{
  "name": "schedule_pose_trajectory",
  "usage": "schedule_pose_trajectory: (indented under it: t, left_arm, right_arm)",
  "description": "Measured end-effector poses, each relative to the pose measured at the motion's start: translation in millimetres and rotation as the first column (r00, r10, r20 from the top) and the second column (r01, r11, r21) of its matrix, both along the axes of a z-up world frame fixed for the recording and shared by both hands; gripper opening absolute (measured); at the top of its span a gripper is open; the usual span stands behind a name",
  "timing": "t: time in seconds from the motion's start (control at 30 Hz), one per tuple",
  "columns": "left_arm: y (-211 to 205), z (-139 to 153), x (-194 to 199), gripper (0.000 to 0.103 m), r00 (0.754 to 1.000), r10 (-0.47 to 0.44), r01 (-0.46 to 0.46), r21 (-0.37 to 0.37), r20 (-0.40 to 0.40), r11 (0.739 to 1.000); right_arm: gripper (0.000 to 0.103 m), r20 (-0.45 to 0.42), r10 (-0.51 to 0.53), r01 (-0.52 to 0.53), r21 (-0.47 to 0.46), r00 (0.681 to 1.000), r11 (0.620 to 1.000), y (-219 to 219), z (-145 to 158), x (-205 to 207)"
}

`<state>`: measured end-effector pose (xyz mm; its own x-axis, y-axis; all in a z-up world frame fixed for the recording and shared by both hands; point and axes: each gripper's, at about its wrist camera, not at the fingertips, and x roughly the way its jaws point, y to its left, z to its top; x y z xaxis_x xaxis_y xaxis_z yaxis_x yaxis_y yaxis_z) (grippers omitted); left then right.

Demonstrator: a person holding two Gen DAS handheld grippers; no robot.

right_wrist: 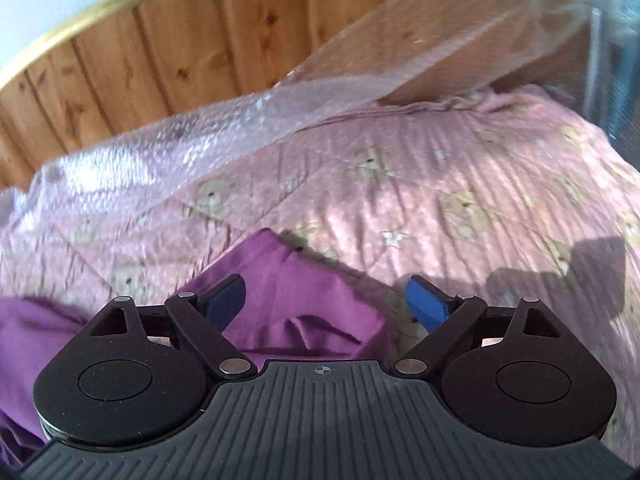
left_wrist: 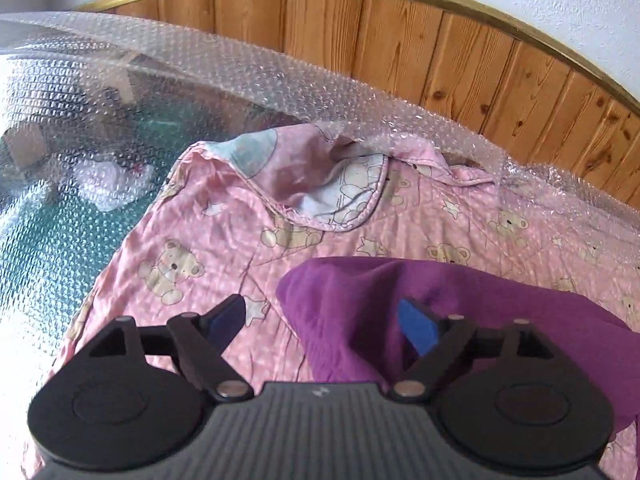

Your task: Fold clothes

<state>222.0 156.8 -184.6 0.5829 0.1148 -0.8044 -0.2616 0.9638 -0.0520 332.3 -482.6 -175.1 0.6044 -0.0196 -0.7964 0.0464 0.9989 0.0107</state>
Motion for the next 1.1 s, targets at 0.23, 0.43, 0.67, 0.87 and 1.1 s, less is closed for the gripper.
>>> schedule_pose_trajectory:
  t: [0.23,0.43,0.67,0.87,1.1]
  left_arm:
    - [-8,-33,41,0.072,0.994,-0.072,0.068,-0.047,-0.084,0.997]
    - [1,-2,47,0.002,0.996,-0.076,0.079,-0.065,0.044,0.995]
    - [21,41,59,0.002,0.979,0.017,0.007,-0.116,0.202,0.993]
    - [27,38,30,0.002,0.975,0.036,-0.012,-0.109,0.219,0.994]
    - [35,50,-5,0.002,0.959,0.038,-0.008,-0.105,0.279,0.994]
  right_arm:
    - [0.0,-0.164,0.187,-0.197,-0.05,0.969,0.979,31,-41,29]
    - [0.0,0.121,0.034,-0.037,0.02,0.992,0.999,-8,49,3]
    - [0.013,0.286,-0.184,0.145,0.154,0.94,0.977,-53,113,17]
    - [0.077,-0.036,0.142,-0.144,-0.042,0.989,0.989,24,-3,45]
    - [0.0,-0.062,0.205,-0.209,-0.057,0.977,0.976,31,-18,31]
